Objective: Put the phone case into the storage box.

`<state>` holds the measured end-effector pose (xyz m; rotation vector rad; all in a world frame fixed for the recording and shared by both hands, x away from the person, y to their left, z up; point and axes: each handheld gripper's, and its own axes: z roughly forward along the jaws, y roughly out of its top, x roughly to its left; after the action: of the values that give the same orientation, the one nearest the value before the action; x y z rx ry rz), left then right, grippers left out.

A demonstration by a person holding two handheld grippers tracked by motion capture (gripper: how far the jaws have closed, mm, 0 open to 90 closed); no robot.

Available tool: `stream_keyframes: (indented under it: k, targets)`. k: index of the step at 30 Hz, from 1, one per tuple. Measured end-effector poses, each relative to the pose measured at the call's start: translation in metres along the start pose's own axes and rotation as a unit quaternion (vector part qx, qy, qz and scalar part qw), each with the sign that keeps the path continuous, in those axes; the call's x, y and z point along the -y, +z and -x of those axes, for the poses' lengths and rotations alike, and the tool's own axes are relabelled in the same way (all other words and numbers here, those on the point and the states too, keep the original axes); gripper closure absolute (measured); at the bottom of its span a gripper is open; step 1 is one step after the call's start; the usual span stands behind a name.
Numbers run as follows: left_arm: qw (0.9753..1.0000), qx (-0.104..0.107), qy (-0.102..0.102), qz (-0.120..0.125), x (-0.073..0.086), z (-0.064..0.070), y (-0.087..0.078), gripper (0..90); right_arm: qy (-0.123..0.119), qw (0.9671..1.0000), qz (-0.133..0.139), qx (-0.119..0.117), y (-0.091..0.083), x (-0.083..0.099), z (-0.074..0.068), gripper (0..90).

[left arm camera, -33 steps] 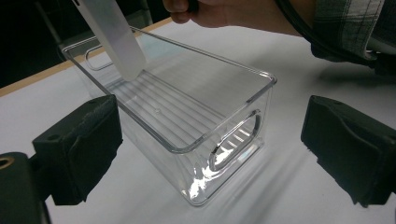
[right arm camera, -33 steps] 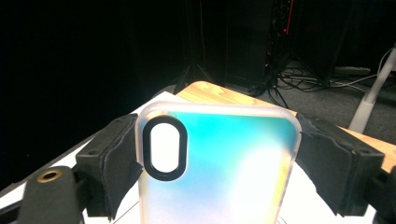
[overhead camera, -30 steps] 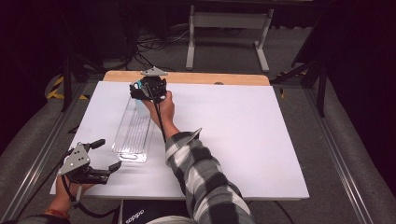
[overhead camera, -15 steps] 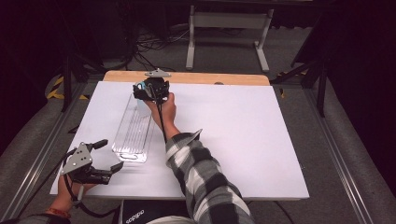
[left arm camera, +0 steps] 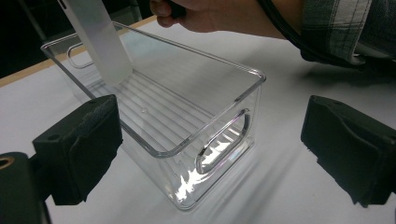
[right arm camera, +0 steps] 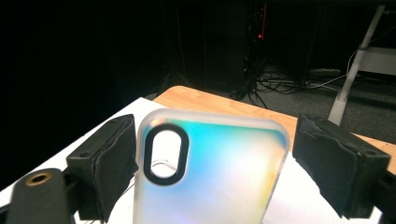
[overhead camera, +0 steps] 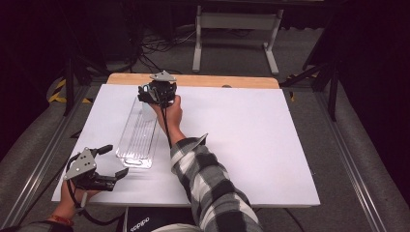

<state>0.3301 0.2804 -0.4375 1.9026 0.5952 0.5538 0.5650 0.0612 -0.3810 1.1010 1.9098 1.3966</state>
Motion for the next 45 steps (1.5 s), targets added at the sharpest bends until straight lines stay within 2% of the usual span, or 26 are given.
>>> stream_keyframes:
  k: [5,13,19,25,28,32,37,41,45]
  targets:
    - [1.0000,0.001,-0.002,0.001,0.000,0.000,0.001,5.9,0.004,1.0000,0.003,-0.004,0.000,0.000,0.002,13.7]
    - [1.0000,0.000,-0.001,0.000,0.000,0.000,0.002,5.9,-0.004,0.9999,0.003,-0.009,0.001,0.000,-0.001,13.1]
    - [1.0000,-0.002,0.001,0.000,0.000,0.000,0.002,5.9,-0.012,0.9999,0.005,-0.005,-0.003,0.000,-0.001,14.1]
    - [1.0000,-0.006,0.003,0.002,-0.001,-0.001,0.000,5.9,-0.037,0.9992,0.012,0.000,-0.016,-0.001,0.003,14.3]
    - [0.9999,-0.010,0.008,0.002,-0.001,0.000,0.000,5.9,-0.041,0.9990,0.018,-0.003,-0.024,-0.001,0.004,14.1]
    - [0.9999,-0.011,0.005,0.000,-0.001,-0.001,0.000,5.9,-0.062,0.9978,0.023,-0.001,-0.032,0.000,0.005,13.3]
    - [0.9998,-0.016,0.007,0.001,-0.002,0.000,-0.001,5.9,-0.067,0.9972,0.033,-0.005,-0.045,-0.001,0.009,13.2]
    - [0.9998,-0.019,0.002,0.003,-0.001,-0.002,-0.002,5.9,-0.079,0.9959,0.042,-0.010,-0.055,-0.002,0.011,14.1]
    - [0.9998,-0.021,0.006,0.000,-0.002,-0.002,-0.002,5.9,-0.092,0.9947,0.045,-0.012,-0.064,-0.002,0.012,14.2]
